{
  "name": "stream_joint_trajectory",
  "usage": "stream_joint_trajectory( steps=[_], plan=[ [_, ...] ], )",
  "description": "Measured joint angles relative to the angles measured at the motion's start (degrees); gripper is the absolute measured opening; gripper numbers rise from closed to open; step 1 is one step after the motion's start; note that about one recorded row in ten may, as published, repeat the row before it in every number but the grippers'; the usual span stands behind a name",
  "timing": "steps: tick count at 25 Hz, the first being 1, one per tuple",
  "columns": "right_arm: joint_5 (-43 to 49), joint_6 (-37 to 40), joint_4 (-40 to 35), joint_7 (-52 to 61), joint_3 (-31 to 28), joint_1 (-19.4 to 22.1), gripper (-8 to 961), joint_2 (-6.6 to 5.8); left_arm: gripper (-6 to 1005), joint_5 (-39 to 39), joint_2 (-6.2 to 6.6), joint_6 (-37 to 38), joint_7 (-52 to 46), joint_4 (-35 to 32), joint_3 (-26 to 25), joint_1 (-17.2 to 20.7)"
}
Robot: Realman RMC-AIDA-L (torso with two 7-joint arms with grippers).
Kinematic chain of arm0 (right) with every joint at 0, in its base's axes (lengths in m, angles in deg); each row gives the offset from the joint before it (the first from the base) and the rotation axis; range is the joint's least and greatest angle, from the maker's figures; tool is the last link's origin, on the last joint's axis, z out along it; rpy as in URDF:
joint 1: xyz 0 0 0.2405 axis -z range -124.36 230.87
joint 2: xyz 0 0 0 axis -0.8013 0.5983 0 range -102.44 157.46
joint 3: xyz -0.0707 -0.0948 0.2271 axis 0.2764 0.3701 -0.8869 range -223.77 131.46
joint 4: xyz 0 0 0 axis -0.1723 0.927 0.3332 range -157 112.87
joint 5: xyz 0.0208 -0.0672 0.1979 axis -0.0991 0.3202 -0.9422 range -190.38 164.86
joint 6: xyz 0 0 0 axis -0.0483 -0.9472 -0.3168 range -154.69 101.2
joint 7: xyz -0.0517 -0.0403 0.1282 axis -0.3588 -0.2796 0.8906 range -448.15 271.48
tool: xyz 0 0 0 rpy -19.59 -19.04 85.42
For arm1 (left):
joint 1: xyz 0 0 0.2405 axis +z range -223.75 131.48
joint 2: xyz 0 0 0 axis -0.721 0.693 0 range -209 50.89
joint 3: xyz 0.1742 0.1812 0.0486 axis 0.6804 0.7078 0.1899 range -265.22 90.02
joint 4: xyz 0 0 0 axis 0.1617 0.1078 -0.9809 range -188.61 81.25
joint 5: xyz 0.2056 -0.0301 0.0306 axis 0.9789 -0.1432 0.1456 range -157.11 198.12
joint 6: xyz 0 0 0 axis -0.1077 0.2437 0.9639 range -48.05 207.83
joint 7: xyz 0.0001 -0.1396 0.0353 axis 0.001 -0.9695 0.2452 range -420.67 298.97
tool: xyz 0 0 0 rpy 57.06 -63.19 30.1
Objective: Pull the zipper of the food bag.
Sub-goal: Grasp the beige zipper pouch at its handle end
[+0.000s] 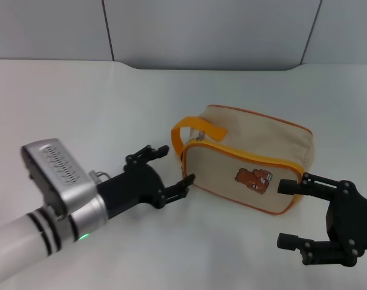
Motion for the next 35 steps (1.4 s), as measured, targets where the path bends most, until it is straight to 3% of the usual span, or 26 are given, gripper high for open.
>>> stream_joint_trajectory(
  steps=[11, 22, 27, 35],
  plan=[
    [0.0, -0.3, -0.4, -0.1, 0.0, 0.1, 846, 0.47, 812, 0.1, -0.11, -6.2, 1.4, 6.1, -6.3, -0.3],
    [0.0, -0.5, -0.4, -0.1, 0.0, 0.1, 846, 0.53, 455, 1.6, -0.1, -6.4, 1.8, 7.2, -6.0, -0.2],
    [0.0, -0.5, -0.4, -0.1, 0.0, 0.1, 846, 0.54, 228, 2.5, -0.11, -7.1, 3.2, 7.5, -6.2, -0.6],
    [0.0, -0.5, -0.4, -0.3, -1.3, 0.4, 845, 0.62, 108, 2.7, -0.11, -6.6, 5.7, 8.8, -6.1, -0.6]
  ],
)
